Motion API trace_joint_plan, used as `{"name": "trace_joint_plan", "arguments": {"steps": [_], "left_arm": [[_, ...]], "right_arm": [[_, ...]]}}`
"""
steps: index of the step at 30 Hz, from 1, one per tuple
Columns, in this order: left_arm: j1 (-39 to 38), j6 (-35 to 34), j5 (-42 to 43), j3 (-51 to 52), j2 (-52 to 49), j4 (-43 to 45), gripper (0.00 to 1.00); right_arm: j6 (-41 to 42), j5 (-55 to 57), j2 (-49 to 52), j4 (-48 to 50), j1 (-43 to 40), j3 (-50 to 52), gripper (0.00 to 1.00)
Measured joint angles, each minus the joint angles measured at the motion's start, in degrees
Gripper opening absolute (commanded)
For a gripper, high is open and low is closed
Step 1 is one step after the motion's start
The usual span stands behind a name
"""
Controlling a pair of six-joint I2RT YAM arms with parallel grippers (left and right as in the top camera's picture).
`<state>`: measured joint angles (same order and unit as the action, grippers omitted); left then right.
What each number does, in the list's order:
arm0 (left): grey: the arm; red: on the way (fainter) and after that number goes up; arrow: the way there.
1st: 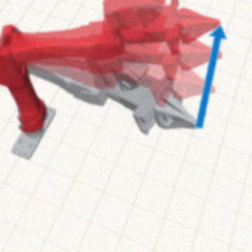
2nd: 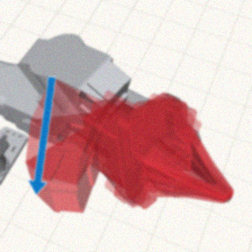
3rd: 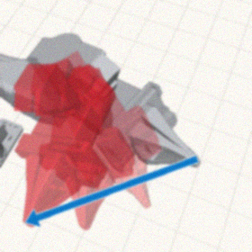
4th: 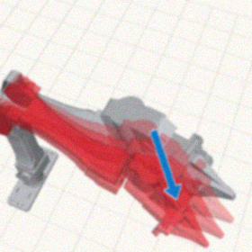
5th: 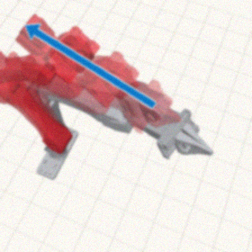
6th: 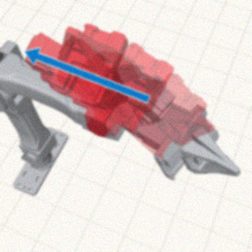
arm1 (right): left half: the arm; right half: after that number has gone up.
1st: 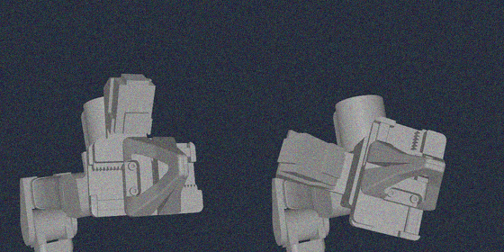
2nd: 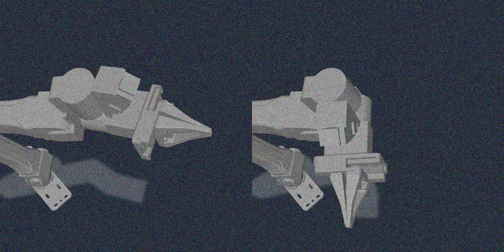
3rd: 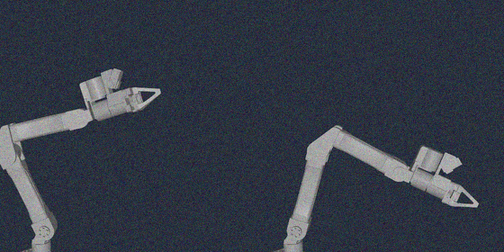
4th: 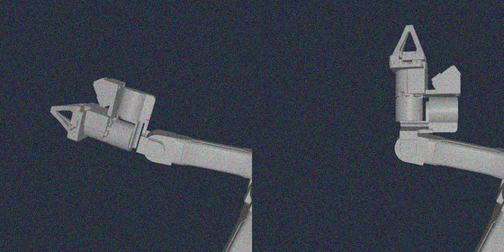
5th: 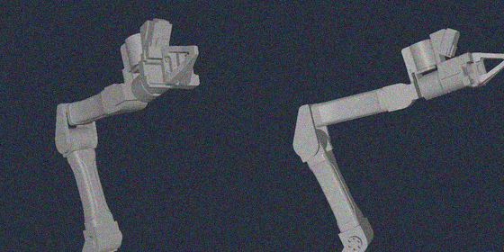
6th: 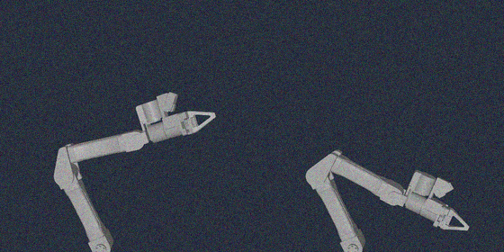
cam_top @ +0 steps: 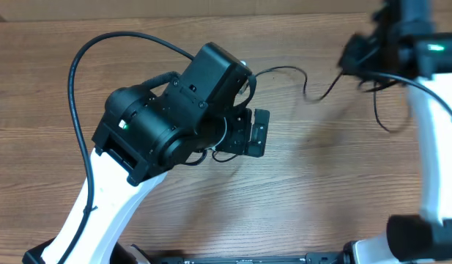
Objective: Untangle cables
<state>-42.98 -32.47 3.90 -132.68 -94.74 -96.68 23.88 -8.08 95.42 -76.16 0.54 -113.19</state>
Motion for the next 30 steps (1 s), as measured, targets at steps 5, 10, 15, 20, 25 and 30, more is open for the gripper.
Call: {"name": "trace_joint_plan", "arguments": {"steps": [5, 10, 15, 20, 25, 30], "left_arm": [[0.0, 0.0, 0.0, 0.0, 0.0, 0.0, 1.00], [0.0, 0.0, 0.0, 0.0, -0.1, 0.0, 1.00], [0.0, 0.0, 0.0, 0.0, -0.1, 0.0, 1.00], [0.0, 0.0, 0.2, 0.0, -0.1, 0.0, 0.99], [0.0, 0.0, 0.2, 0.0, -0.1, 0.0, 1.00], [0.0, 0.0, 0.2, 0.0, -0.1, 0.0, 0.99]], "right_arm": [[-0.6, 4.5, -5.1, -0.1, -5.1, -7.7, 0.04], [-0.8, 13.9, -7.5, -2.3, -7.7, -8.5, 0.04], [0.3, 17.9, -6.8, -5.2, -8.0, -6.2, 0.04], [2.8, 19.1, -6.6, -6.4, -8.0, 0.5, 0.04], [3.6, 18.8, -6.2, -5.7, -8.0, 8.5, 0.04], [4.0, 16.9, -5.8, -4.7, -8.0, 15.2, 0.06]]}}
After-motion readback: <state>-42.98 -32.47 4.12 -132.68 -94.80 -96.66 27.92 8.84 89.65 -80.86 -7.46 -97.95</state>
